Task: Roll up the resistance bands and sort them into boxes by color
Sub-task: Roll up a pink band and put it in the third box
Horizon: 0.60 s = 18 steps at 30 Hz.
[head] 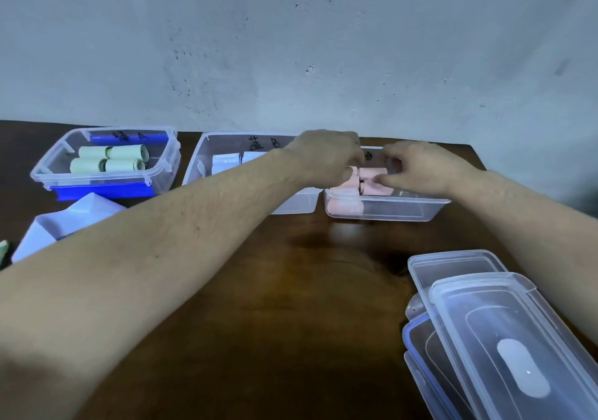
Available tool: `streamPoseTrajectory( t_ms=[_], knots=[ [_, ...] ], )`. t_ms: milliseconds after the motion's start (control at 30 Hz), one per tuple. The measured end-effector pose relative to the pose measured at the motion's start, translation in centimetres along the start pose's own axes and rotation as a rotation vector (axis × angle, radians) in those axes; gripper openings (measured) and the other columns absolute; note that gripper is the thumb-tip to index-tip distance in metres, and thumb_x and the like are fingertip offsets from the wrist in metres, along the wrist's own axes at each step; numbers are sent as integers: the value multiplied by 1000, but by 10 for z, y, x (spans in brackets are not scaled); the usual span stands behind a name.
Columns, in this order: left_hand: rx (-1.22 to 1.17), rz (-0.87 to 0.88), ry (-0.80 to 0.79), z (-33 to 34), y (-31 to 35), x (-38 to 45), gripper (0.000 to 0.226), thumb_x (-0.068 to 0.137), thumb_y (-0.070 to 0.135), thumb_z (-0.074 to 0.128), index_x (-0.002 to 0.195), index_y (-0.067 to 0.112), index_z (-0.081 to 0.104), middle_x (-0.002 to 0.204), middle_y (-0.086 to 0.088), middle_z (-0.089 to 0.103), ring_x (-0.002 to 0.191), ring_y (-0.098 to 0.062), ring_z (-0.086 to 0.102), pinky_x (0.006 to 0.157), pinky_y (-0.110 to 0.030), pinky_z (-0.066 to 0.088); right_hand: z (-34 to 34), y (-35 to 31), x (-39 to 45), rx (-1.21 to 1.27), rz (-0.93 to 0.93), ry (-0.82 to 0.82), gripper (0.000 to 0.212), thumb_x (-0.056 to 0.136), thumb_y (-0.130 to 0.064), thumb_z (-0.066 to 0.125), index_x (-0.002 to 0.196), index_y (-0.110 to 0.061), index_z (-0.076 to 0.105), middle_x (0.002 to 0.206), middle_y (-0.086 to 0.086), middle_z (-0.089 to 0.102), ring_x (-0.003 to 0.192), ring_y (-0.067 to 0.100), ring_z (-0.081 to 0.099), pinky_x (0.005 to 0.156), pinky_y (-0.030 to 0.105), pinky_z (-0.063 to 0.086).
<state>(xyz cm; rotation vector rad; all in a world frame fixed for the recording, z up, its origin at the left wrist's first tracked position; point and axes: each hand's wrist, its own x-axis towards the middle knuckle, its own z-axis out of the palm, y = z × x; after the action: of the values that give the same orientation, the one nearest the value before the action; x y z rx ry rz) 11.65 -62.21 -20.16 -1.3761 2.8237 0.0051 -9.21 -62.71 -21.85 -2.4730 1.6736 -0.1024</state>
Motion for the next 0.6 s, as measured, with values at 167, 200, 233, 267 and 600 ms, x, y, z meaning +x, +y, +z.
streamPoseTrajectory(
  t_ms=[167,200,233,267,600],
  knots=[
    [-63,-47,256,-9,-5,-65,29,98,28,45,118,30,66,118,8,56,96,-21,61,73,-37,50,-7,-32,-19,12,-13,109,19,92,-41,61,106,-28,66,83,-11,60,81,17,56,67,30,41],
    [-71,-48,287,-10,-8,-79,28,98,28,45,116,29,66,115,8,56,93,-22,61,70,-36,49,-9,-41,-24,21,-27,117,19,92,-40,61,106,-27,67,81,-14,59,80,16,57,67,30,42],
    [-72,-59,312,-11,-11,-93,27,98,29,45,115,29,66,112,9,57,91,-21,61,67,-34,47,-10,-51,-28,30,-47,123,18,93,-39,60,105,-28,68,81,-14,60,79,14,57,67,30,44],
    [-81,-73,330,-11,-15,-110,26,97,30,46,114,30,65,110,10,58,91,-19,61,66,-32,46,-10,-65,-32,39,-70,131,16,93,-38,60,103,-28,68,82,-13,62,79,14,57,66,29,45],
    [-59,-285,161,19,-66,-259,27,91,28,51,117,28,56,107,8,58,94,-16,56,69,-33,47,14,-195,-49,91,-173,56,13,94,-36,56,102,-36,67,79,-14,62,74,3,56,68,28,43]
  ],
)
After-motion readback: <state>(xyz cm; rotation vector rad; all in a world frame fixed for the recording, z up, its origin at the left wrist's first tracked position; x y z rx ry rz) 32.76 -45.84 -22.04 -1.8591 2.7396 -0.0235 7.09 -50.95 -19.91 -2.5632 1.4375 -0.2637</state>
